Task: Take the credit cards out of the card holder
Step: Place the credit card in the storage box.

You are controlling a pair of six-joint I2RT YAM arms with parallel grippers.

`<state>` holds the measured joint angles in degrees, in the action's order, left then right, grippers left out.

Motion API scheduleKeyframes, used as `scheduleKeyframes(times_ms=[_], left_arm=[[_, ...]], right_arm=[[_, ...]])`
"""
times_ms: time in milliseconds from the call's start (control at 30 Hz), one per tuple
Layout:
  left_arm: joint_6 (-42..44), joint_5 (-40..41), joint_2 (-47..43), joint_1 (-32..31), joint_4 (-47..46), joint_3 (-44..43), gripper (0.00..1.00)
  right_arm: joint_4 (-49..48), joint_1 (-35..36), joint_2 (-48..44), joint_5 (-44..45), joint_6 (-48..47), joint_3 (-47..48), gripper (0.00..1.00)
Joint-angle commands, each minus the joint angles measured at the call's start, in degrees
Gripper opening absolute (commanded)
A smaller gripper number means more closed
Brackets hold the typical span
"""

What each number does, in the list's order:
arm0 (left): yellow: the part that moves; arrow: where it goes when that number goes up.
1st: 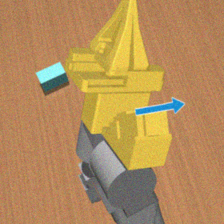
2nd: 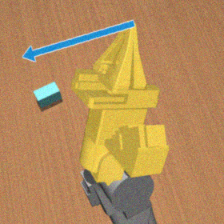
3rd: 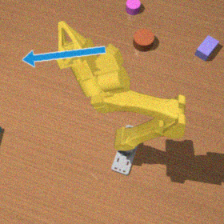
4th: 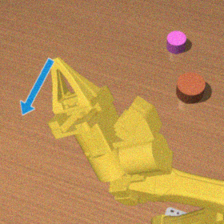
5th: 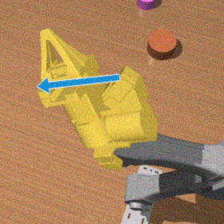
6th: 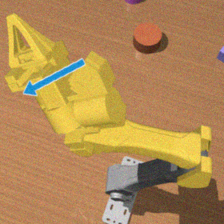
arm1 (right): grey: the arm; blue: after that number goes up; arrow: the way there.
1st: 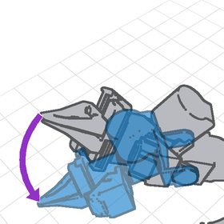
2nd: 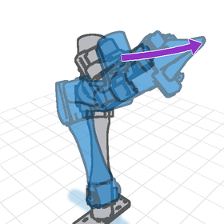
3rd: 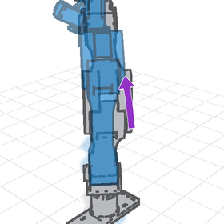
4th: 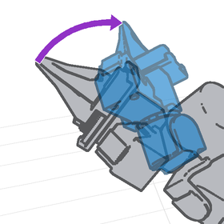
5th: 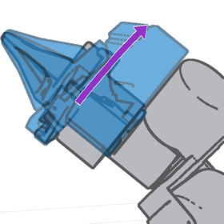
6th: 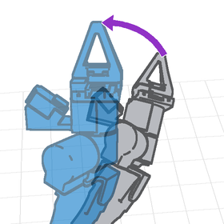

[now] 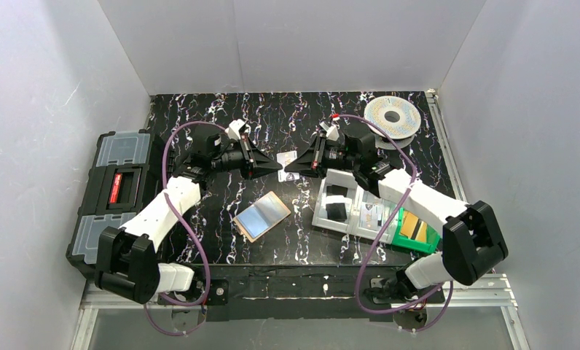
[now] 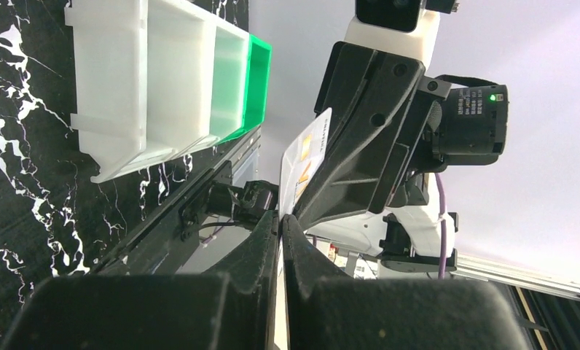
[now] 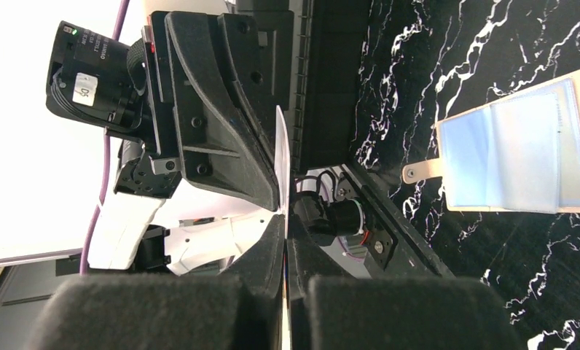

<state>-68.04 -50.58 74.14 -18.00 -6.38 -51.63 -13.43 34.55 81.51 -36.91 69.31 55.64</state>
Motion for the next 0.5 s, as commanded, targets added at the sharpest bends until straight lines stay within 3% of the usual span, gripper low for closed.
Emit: scheduleKeyframes(times_ms=[0,367,467], left_arm=[[0.9,-2.1,0.5,-1.1,-0.5,-3.1,0.0],[2.1,-1.0,1.1,-2.1,1.6,-4.6,0.01],[2.5,-0.5,1.1,-2.2,2.7,-4.8,0.1]], right_arm=[[4.5,-0.1,-3.1,2.3,-4.7,0.3,0.01],[9.6,-0.1,-5.8,4.9,-8.5,0.5,0.01],[10.9,-0.1,-6.6,5.8,-9.6,0.5,0.01]])
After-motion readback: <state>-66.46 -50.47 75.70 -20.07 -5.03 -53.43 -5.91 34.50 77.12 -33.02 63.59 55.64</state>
